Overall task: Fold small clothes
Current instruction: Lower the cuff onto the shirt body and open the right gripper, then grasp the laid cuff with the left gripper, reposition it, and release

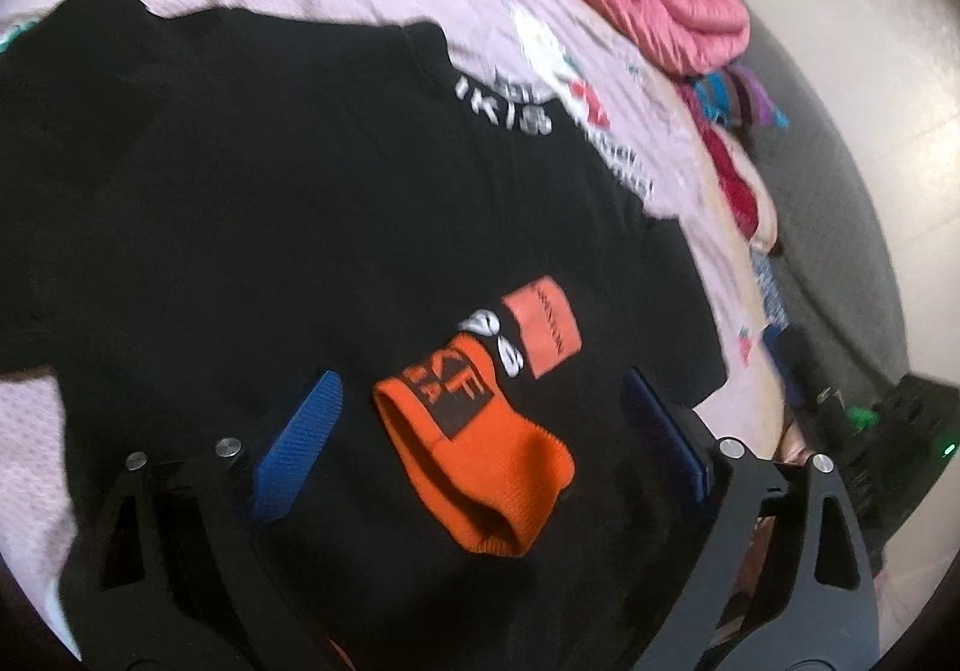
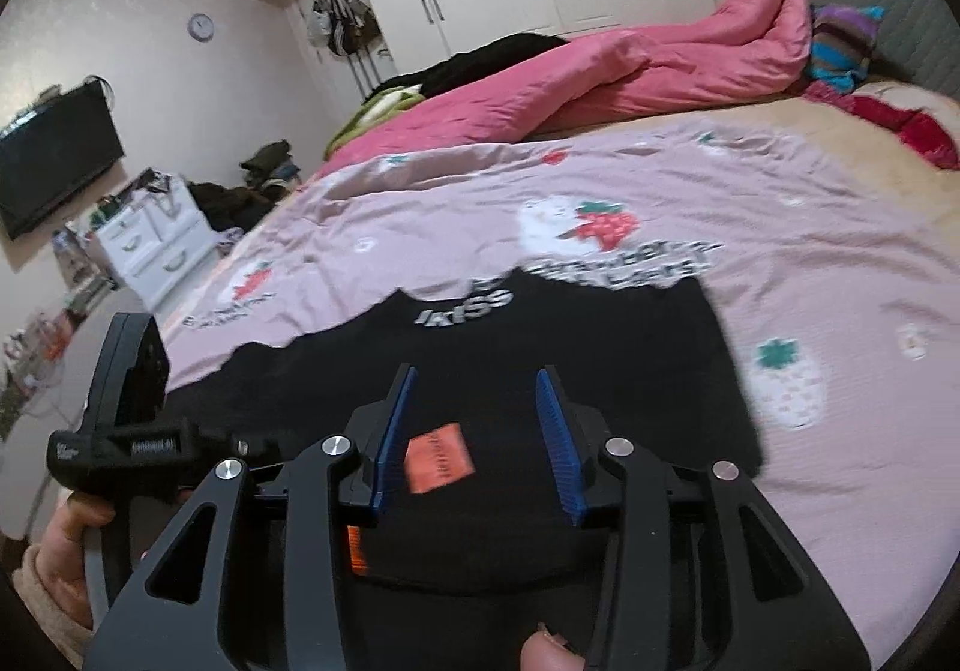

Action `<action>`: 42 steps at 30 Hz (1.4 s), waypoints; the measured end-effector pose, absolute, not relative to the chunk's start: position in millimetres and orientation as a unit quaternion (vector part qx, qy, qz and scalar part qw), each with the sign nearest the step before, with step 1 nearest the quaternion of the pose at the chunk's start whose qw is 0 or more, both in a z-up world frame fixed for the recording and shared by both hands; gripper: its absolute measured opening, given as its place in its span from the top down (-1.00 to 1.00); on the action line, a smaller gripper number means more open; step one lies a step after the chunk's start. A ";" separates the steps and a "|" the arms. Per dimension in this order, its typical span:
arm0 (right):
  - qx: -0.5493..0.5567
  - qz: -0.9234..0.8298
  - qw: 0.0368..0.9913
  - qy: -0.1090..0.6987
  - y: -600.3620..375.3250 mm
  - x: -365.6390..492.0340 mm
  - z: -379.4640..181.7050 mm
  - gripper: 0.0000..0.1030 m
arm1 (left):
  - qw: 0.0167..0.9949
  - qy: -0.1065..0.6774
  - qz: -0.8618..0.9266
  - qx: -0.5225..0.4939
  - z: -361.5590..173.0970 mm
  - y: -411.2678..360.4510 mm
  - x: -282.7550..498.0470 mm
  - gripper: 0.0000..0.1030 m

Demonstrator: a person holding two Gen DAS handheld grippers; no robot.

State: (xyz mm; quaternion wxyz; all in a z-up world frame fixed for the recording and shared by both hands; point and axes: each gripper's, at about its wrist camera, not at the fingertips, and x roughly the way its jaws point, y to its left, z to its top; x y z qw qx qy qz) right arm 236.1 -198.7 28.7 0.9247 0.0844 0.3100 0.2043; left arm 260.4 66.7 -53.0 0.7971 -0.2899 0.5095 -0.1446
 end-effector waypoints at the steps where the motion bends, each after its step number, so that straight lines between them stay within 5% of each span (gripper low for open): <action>1: 0.082 0.201 0.926 0.308 -202.4 235.8 30.1 0.22 | 0.795 0.512 -0.149 -0.289 -56.9 61.0 260.8 -0.50; 7: 0.107 0.178 0.931 0.302 -231.5 241.8 32.8 0.21 | 0.804 0.518 -0.130 -0.260 -67.9 42.4 267.0 0.04; 9: 0.119 0.164 0.932 0.301 -244.4 244.8 32.4 0.21 | 0.818 0.515 -0.121 -0.226 -63.7 37.0 268.7 0.39; 11: 0.120 0.143 0.935 0.301 -253.7 247.0 32.7 0.21 | 0.830 0.501 -0.125 -0.209 -55.6 35.3 269.6 0.98; 21: 0.158 0.072 0.932 0.318 -295.3 255.4 21.4 0.21 | 0.886 0.392 -0.143 -0.202 27.3 61.7 246.7 0.98; 42: 0.082 0.088 0.922 0.367 -250.4 267.6 -3.9 0.21 | 0.881 0.422 -0.099 -0.191 6.0 84.6 250.3 0.97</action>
